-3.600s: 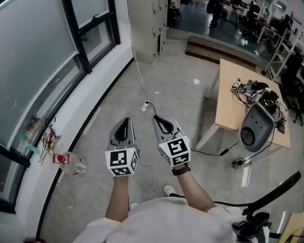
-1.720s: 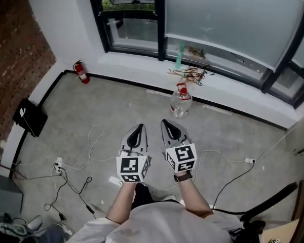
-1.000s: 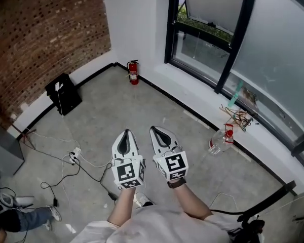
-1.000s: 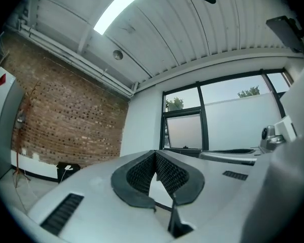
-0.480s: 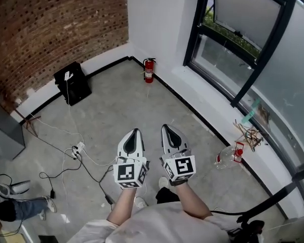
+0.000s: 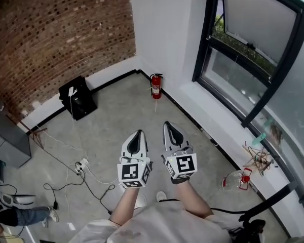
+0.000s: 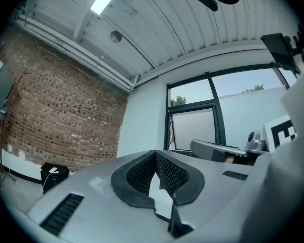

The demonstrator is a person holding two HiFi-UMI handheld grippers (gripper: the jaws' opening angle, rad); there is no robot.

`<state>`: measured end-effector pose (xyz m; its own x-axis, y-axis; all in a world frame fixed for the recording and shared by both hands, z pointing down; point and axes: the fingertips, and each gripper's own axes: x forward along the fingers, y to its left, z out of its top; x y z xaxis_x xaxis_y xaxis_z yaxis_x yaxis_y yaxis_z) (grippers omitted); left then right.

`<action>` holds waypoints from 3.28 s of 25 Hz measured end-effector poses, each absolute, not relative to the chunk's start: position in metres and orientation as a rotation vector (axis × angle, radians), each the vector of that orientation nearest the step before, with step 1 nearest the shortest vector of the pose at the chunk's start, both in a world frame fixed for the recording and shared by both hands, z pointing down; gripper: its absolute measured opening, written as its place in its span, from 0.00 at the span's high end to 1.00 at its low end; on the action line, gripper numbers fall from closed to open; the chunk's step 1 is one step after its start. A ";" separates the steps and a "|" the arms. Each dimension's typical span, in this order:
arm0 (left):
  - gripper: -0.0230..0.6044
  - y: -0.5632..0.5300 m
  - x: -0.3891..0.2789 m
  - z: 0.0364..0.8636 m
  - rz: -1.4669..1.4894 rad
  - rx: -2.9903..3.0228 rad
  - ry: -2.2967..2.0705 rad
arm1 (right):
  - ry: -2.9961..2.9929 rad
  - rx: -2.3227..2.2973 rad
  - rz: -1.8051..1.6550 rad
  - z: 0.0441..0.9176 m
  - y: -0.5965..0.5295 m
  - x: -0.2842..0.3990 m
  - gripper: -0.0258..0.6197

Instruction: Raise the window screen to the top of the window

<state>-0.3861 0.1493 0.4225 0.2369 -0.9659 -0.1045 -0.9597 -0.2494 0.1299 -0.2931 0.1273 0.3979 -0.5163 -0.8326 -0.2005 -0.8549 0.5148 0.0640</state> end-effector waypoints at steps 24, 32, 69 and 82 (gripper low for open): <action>0.96 -0.263 -0.345 0.444 -0.231 2.642 -1.549 | 2.547 -1.747 0.273 0.426 -0.248 -0.260 0.96; 0.96 -0.378 -0.270 0.473 -0.199 2.707 -1.110 | 2.365 -2.125 0.168 0.458 -0.328 -0.169 0.96; 0.96 -0.775 0.298 0.469 0.030 3.200 -0.246 | 1.619 -2.718 0.030 0.483 -0.683 0.336 0.96; 0.96 -0.756 0.365 0.499 0.268 3.370 -0.147 | 1.605 -2.767 -0.185 0.540 -0.675 0.417 0.96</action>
